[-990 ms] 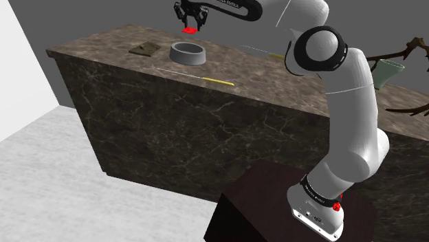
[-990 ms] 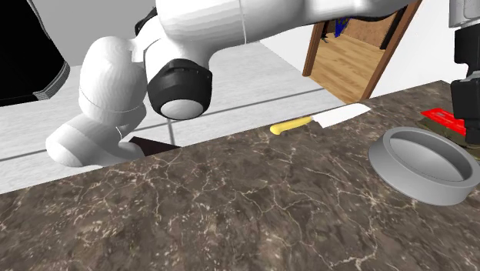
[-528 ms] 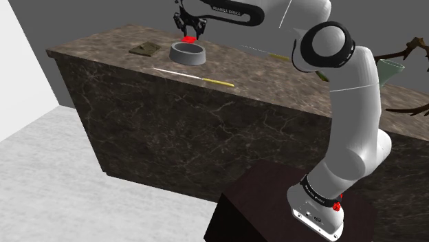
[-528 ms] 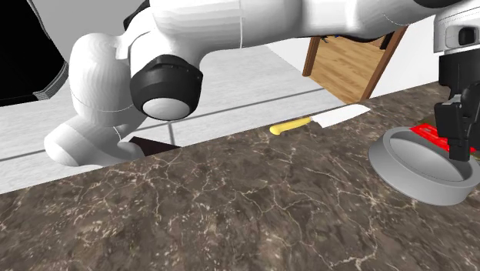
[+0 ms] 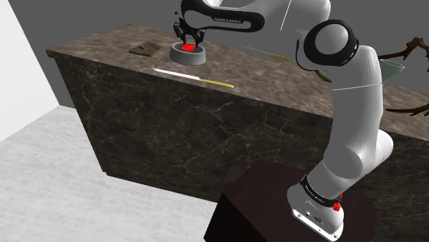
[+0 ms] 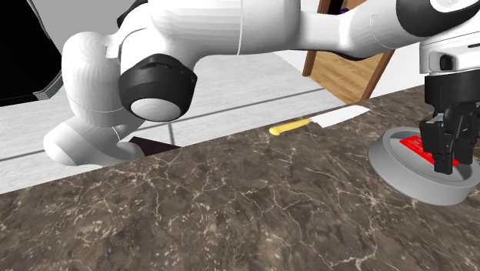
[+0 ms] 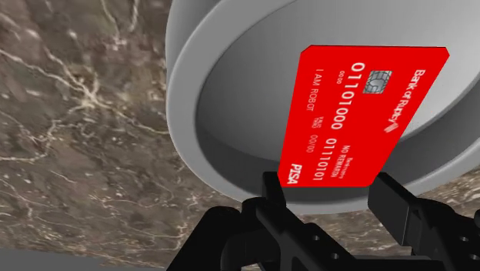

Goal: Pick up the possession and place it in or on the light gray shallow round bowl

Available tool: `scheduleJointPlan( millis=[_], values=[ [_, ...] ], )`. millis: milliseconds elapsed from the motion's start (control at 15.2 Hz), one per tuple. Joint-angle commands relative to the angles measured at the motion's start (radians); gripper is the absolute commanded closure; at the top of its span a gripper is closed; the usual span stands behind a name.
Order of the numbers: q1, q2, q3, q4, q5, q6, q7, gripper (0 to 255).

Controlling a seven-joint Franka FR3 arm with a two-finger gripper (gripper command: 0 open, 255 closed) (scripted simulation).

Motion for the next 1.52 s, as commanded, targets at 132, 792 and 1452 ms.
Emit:
scheduleJointPlan(
  millis=[132,792,1452],
  values=[
    [-0.002,-0.001,0.001,-0.007,0.0,0.004,0.004,255],
    [0.008,-0.011,0.005,0.006,0.005,-0.019,-0.001,0],
    [0.045,-0.031,0.014,0.057,0.013,-0.086,-0.016,0]
  ],
)
